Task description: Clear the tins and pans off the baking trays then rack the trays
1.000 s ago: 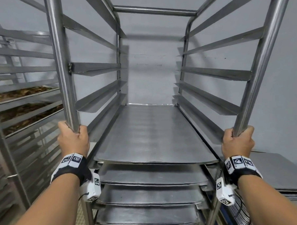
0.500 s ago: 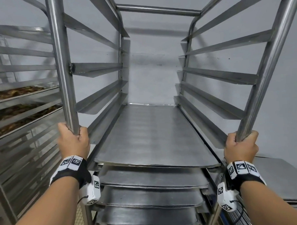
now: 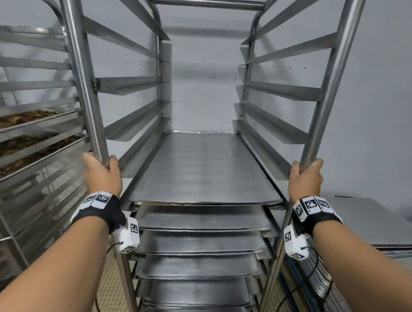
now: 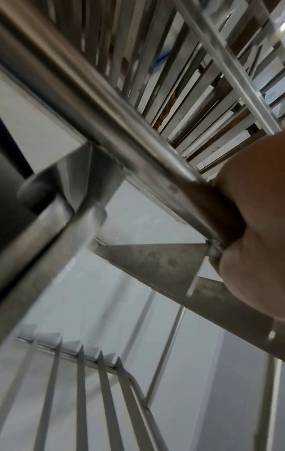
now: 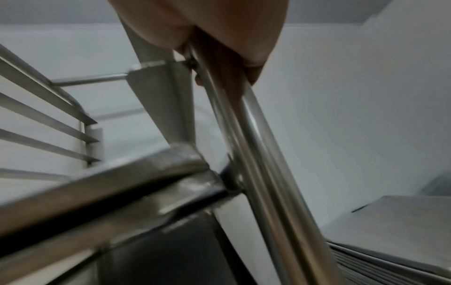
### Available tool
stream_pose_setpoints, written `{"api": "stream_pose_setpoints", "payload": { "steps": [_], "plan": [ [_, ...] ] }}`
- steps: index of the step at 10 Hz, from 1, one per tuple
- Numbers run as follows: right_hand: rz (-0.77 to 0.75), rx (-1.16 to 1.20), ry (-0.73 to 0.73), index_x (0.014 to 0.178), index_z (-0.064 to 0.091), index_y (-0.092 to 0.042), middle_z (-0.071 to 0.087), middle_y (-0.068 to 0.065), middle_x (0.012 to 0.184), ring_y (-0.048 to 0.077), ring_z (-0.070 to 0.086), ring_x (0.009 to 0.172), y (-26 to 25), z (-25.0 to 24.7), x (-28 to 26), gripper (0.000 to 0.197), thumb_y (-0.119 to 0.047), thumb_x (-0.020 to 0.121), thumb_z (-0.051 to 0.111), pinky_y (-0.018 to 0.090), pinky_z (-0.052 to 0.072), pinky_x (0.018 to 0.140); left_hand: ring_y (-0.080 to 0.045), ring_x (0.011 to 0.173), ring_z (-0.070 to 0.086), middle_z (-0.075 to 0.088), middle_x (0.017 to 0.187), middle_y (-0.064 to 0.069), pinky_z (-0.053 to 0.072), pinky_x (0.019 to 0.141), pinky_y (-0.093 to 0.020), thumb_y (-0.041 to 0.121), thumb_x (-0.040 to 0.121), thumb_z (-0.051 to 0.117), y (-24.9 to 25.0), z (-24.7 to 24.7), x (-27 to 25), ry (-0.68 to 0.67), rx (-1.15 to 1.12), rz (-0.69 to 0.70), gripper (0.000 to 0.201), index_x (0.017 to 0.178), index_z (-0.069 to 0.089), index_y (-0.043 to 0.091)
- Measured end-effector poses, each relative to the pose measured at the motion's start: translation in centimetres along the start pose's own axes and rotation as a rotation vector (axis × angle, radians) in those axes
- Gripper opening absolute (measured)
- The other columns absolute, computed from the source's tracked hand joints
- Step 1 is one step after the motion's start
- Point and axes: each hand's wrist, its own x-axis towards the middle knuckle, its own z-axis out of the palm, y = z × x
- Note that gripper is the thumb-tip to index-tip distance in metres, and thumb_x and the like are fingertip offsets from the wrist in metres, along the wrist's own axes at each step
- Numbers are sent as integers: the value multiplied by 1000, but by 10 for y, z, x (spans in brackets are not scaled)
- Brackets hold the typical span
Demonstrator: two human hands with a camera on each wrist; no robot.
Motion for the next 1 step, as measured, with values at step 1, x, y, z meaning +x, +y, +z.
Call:
{"api": "stream_pose_setpoints", "payload": {
  "steps": [1],
  "plan": [
    [24,-93,-117,125,36,-2,59,25,116,42,59,105,-16,-14,0,43,-23,95,58,40,47,82,-49,126,41,46,133,-33,31,105,-54,37,97,59,0,-4,-2,9,156,11,56,132,39,-2]
  ]
}}
